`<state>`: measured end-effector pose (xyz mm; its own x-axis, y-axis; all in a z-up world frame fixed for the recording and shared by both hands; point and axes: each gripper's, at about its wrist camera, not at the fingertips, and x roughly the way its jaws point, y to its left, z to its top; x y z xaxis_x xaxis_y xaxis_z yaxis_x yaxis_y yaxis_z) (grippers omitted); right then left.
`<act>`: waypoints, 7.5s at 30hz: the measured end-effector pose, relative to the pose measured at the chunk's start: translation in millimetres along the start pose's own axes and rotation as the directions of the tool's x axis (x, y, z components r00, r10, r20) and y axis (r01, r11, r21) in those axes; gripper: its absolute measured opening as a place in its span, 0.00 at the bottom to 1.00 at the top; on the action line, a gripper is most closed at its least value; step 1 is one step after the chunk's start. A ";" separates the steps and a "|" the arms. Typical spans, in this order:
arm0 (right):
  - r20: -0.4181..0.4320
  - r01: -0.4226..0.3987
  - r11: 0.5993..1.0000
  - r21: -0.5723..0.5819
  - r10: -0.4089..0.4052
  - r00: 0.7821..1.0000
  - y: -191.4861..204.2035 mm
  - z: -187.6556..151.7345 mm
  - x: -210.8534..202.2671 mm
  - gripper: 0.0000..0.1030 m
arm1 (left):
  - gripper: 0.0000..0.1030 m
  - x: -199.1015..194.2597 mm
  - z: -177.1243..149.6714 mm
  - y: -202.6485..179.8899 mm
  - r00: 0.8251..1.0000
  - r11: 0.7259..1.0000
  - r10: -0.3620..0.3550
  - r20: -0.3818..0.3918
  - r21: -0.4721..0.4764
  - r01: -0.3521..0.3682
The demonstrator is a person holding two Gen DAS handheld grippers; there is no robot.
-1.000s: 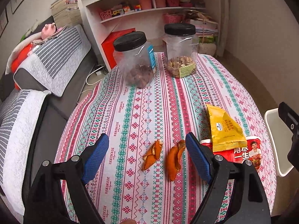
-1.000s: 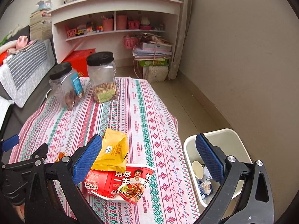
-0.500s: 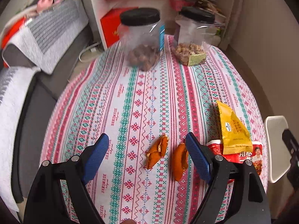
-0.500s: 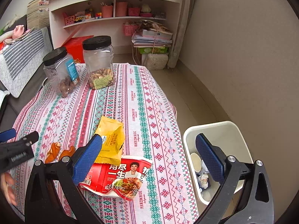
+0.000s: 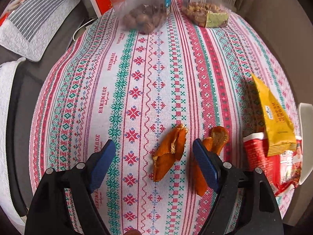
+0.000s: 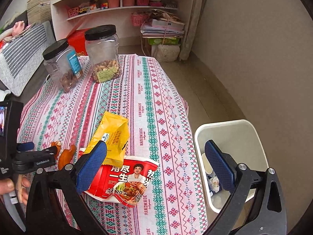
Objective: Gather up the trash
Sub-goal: 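Grasp an orange peel with the left tool while the right tool grasps the yellow snack bag, then lift the orange peel with the left tool while the right tool lifts the yellow bag, then carry the yellow bag over the wastebasket with the right tool while the left tool carries the peel, then open the right tool to drop the yellow bag while the left tool drops the peel into the wastebasket, then move back over the table and grasp another orange peel with the left tool, then carry the orange peel over the wastebasket and open the left tool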
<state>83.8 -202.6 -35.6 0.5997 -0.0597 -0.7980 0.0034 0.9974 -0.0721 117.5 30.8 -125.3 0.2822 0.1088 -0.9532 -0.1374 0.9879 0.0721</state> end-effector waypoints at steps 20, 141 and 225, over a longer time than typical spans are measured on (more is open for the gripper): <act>-0.187 -0.104 0.994 0.025 0.107 0.977 55.1 13.6 69.2 0.93 | 0.23 -46.5 -15.2 -3.3 0.986 0.997 -0.031 0.163 0.070 0.019; 0.144 0.143 0.778 0.611 -0.288 0.947 -264.2 -17.8 -93.7 0.91 | 0.24 -156.4 -50.3 -281.9 0.868 0.876 -0.385 0.315 0.420 0.236; 0.184 0.031 0.903 0.429 -0.122 0.975 -212.7 -12.4 -90.0 0.93 | 0.20 -135.0 -17.2 -219.4 0.902 0.929 -0.322 0.288 0.278 0.243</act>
<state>19.1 -409.9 44.1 0.7319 -0.1720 -0.6593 0.3653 0.9159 0.1665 93.2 -202.5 -17.5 0.5720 -0.1877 -0.7985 0.2045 0.9754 -0.0828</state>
